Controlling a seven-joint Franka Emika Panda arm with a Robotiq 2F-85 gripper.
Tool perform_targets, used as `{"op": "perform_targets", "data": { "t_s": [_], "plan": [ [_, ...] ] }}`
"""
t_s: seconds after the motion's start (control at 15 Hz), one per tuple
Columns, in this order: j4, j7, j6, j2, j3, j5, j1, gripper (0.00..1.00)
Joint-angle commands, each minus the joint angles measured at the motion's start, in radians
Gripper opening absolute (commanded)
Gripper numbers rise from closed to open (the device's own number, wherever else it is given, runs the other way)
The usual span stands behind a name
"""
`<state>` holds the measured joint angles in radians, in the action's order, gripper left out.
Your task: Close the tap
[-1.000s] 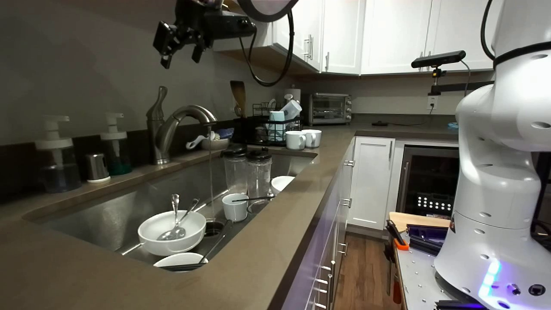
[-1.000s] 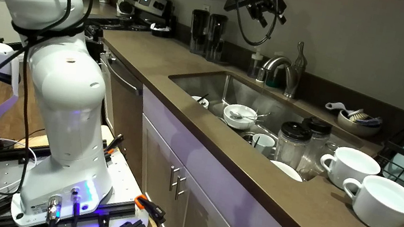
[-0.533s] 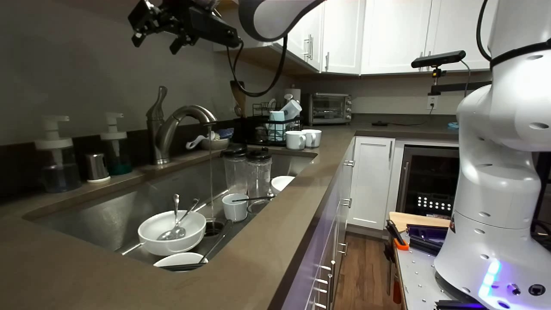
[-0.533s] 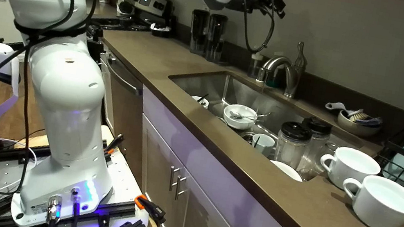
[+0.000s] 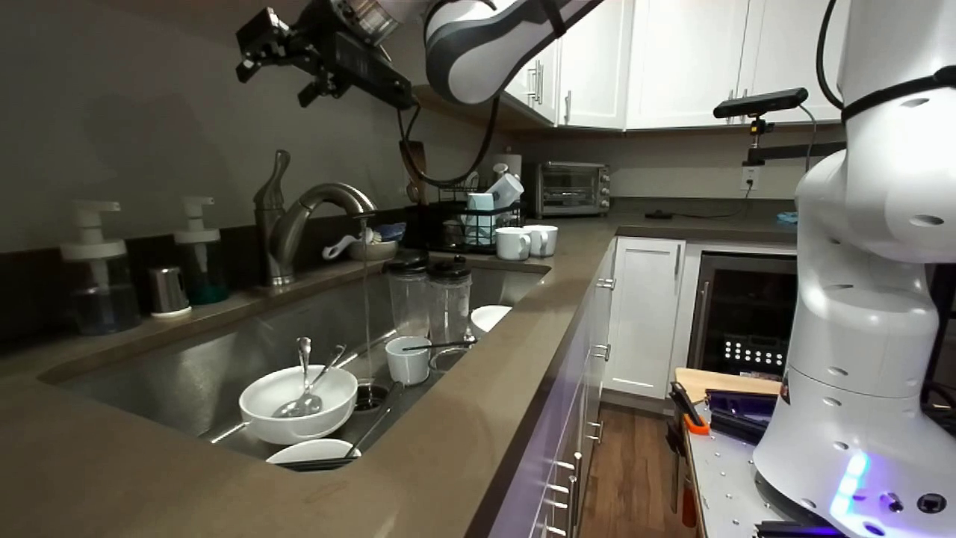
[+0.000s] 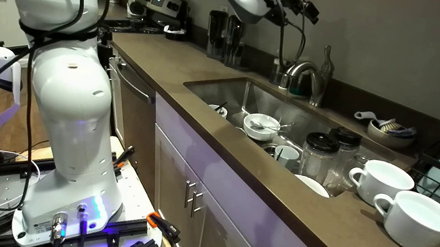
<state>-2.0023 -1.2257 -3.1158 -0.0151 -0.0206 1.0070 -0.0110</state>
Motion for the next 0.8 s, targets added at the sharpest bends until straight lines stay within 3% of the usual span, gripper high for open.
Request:
{"op": "perform_targets", "data": {
  "t_s": [0.0,0.07,0.2,0.27,0.33,0.4,0.47,0.73],
  "plan": [
    [0.039,0.022,-0.071,-0.095,-0.007,-0.075,0.0,0.81],
    [0.05,0.024,-0.065,-0.113,-0.01,-0.083,0.0,0.67],
    [0.061,0.038,-0.048,-0.13,-0.017,-0.1,-0.003,0.6],
    [0.068,0.042,-0.045,-0.136,-0.021,-0.106,-0.006,0.49],
    [0.076,0.038,-0.03,-0.128,-0.016,-0.093,-0.005,0.48],
    [0.087,0.035,-0.025,-0.129,-0.012,-0.085,-0.004,0.4],
    [0.097,0.03,-0.019,-0.124,-0.006,-0.074,-0.003,0.26],
    [0.13,0.074,-0.01,-0.128,0.0,-0.081,-0.012,0.13]
  ]
}}
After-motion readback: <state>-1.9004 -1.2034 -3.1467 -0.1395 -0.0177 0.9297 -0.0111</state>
